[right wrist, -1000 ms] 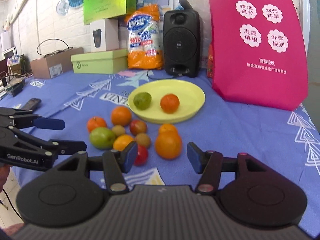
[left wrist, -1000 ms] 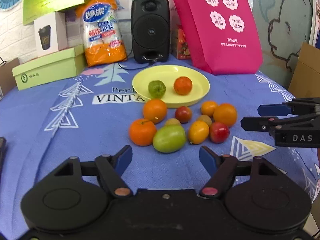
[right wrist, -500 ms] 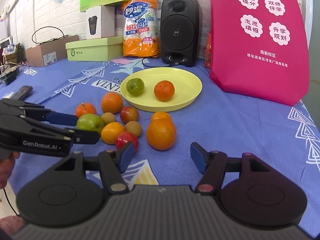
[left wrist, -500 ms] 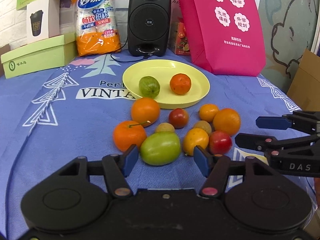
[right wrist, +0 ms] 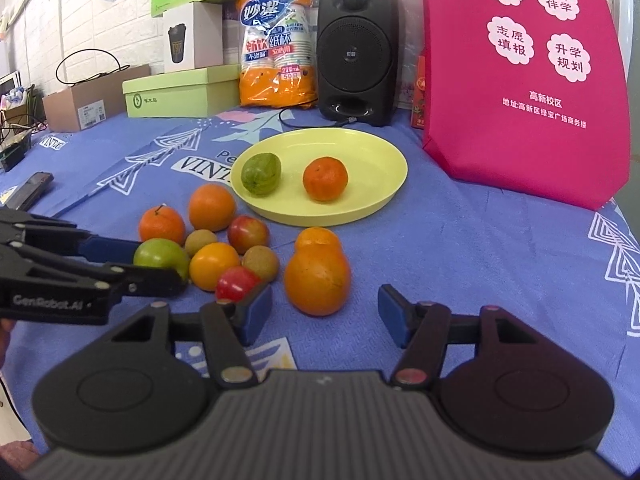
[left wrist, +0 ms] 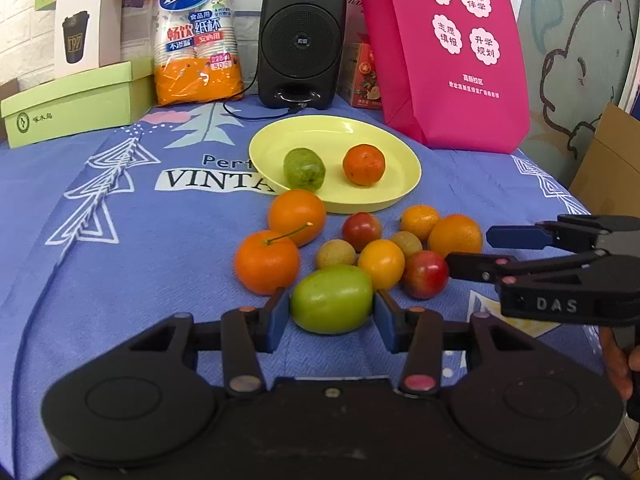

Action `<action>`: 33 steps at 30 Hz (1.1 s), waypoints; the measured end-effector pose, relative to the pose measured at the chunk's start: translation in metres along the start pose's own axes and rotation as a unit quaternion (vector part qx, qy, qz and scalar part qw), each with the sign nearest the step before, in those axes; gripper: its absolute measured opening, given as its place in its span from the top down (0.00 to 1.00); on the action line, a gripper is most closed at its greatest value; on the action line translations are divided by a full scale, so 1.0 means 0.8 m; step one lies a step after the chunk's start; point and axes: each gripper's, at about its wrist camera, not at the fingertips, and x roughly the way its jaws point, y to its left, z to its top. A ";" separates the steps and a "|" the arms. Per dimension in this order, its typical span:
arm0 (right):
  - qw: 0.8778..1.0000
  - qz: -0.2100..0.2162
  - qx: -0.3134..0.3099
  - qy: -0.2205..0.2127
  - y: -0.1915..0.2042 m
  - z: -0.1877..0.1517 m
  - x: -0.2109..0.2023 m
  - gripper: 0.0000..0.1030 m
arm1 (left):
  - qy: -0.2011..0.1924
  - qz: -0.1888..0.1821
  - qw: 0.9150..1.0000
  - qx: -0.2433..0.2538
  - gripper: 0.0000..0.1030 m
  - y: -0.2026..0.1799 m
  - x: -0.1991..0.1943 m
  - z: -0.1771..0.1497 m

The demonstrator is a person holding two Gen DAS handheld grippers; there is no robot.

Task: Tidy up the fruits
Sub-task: 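Grasp another green fruit with the left gripper while the right grasps a large orange, then lift both fruits over the yellow plate and release them onto it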

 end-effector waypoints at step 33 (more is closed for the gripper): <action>1.000 0.003 0.024 -0.017 0.000 -0.005 -0.040 0.62 | -0.029 0.005 1.000 -0.010 0.57 0.006 -0.058 0.007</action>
